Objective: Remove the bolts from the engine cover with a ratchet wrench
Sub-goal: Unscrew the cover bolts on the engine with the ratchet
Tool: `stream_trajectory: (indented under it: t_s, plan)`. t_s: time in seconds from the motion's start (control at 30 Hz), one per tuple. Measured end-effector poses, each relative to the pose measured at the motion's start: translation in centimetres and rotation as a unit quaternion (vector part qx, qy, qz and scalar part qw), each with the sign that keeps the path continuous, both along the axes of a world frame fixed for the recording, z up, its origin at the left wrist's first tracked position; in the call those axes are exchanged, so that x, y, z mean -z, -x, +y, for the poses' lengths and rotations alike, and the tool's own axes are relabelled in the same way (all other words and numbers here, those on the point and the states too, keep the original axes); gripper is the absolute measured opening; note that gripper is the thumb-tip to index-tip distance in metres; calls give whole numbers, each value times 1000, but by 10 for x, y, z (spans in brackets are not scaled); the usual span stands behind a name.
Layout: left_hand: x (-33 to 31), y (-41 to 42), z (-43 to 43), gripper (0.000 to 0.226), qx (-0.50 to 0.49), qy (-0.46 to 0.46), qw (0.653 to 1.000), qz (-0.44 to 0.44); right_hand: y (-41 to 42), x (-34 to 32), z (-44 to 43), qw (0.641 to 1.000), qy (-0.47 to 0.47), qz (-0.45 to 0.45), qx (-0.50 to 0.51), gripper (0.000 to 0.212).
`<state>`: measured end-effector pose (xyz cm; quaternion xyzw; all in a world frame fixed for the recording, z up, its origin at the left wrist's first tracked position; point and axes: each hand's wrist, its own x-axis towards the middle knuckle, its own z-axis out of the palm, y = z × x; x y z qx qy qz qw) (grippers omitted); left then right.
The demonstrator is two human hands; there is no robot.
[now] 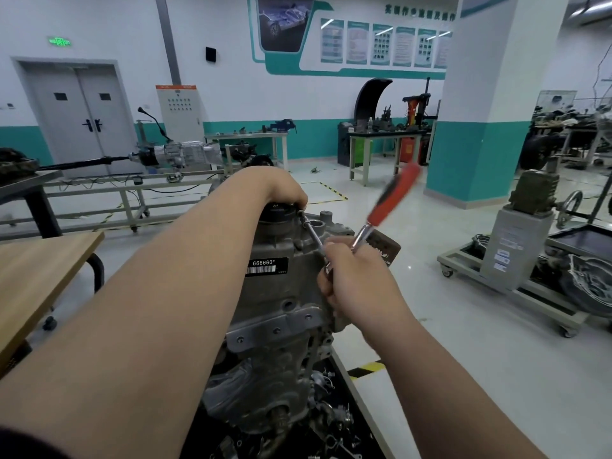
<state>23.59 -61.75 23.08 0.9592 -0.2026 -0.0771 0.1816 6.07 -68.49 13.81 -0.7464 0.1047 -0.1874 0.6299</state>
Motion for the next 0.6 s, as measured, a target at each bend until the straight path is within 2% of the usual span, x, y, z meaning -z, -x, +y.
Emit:
stream_trajectory:
  t_s: [0.07,0.13,0.2,0.27,0.37,0.43,0.53,0.6]
  plan:
    - [2,-2,-1,23,8,10,1000,2,1,-11,-5,974,225,14,20,17]
    - [3,-1,-2,20,28,28,999,8,-1,-19,-6,912,405,33,54,14]
    - [4,3,-3,8,52,16,998,11,-4,-24,-6,864,494,20,97,14]
    - [4,3,-3,6,49,16,999,2,-7,-25,-5,854,507,2,114,14]
    - [5,1,-1,31,31,36,999,-14,-11,-23,-7,880,462,-1,107,15]
    - [4,1,1,30,17,31,999,-21,-12,-20,-10,926,367,-9,85,13]
    - [3,-1,0,27,2,21,1000,-21,-11,-13,-11,990,133,-27,46,17]
    - [3,-4,0,28,3,19,1000,-20,-10,-9,-10,998,-54,-13,12,13]
